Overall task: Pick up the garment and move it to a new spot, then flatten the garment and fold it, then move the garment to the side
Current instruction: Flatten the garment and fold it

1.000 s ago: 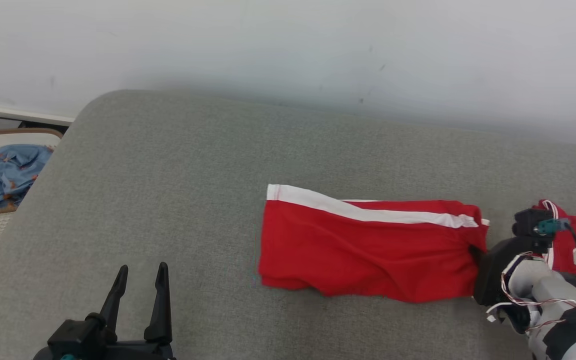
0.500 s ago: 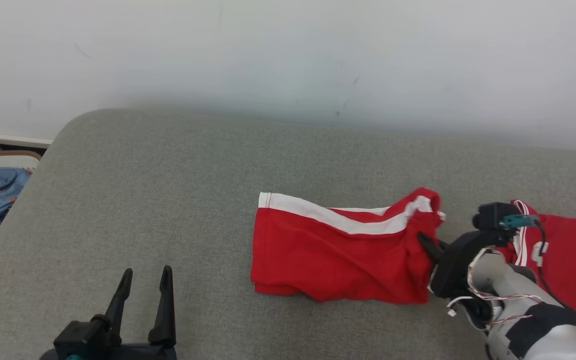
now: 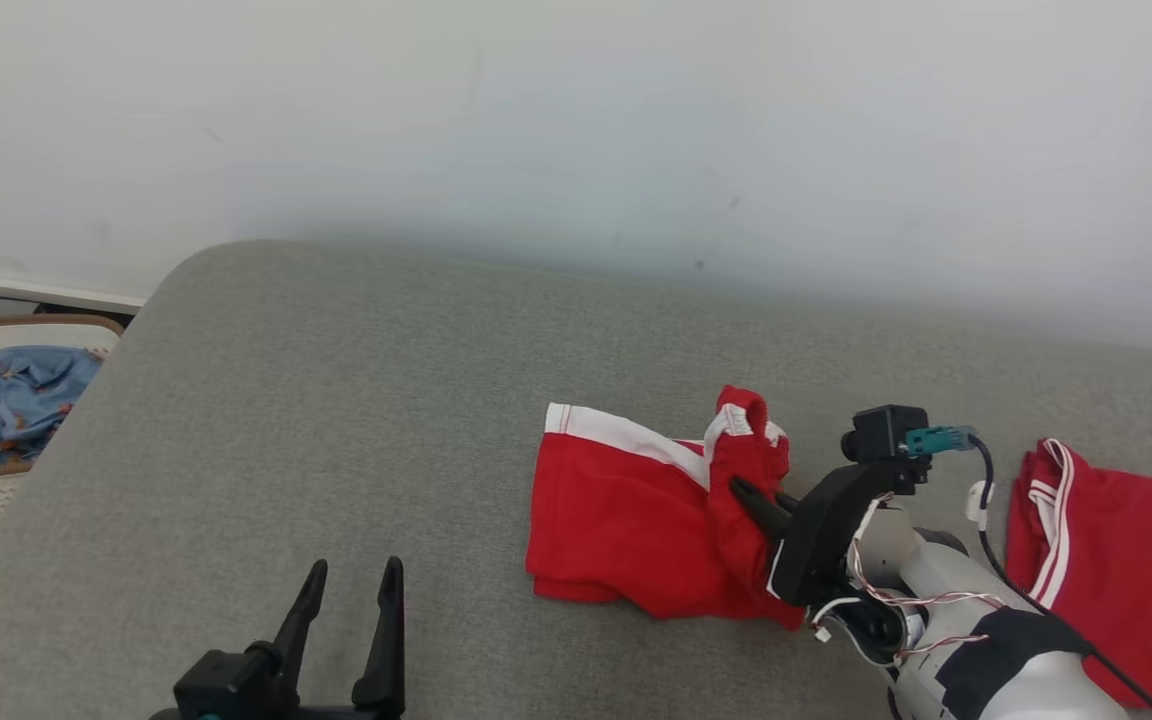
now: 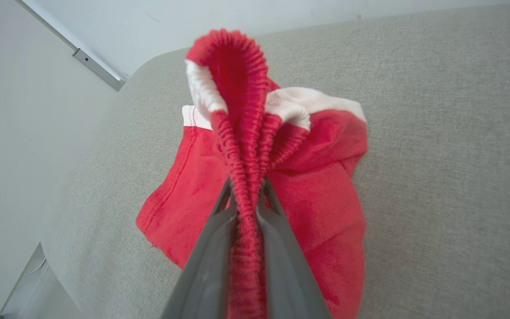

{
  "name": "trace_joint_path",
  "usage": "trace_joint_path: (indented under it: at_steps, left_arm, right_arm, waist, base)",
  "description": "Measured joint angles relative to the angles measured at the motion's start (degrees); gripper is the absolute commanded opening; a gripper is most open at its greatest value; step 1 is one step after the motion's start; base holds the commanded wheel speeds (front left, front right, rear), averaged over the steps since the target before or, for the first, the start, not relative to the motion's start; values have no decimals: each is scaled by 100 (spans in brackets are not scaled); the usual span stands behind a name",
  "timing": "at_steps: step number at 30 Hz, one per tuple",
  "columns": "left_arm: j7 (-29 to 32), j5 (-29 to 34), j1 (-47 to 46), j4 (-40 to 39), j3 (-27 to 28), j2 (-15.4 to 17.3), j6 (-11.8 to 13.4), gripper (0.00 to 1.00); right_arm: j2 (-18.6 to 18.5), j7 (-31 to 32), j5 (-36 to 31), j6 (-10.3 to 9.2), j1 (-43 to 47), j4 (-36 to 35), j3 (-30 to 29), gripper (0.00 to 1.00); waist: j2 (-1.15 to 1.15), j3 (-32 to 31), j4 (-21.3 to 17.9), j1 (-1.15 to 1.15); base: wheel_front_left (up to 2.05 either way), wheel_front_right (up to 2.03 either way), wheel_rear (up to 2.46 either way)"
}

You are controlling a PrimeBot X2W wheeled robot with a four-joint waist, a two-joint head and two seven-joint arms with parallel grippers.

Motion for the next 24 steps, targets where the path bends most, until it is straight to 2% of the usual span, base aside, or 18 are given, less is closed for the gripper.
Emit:
trace_joint_path:
  at_steps: [4, 10, 24]
  left_arm:
    - [5, 0, 1, 38, -85, -57, -51, 100]
    - [51, 0, -3, 131, -254, -190, -98, 100]
    - [46, 0, -72, 157, -386, -344, -96, 100]
  right_arm:
    - [112, 108, 2, -7, -46, 38, 25, 0]
    - [157, 318, 44, -266, -503, 348, -10, 0]
    - [290, 1037, 29, -597, -1194, 911, 257, 0]
  waist:
    - [0, -22, 145, 0]
    - [0, 3, 420, 0]
    - [0, 291, 805, 0]
  base:
    - [0, 0, 0]
    - [0, 0, 0]
    - [0, 0, 0]
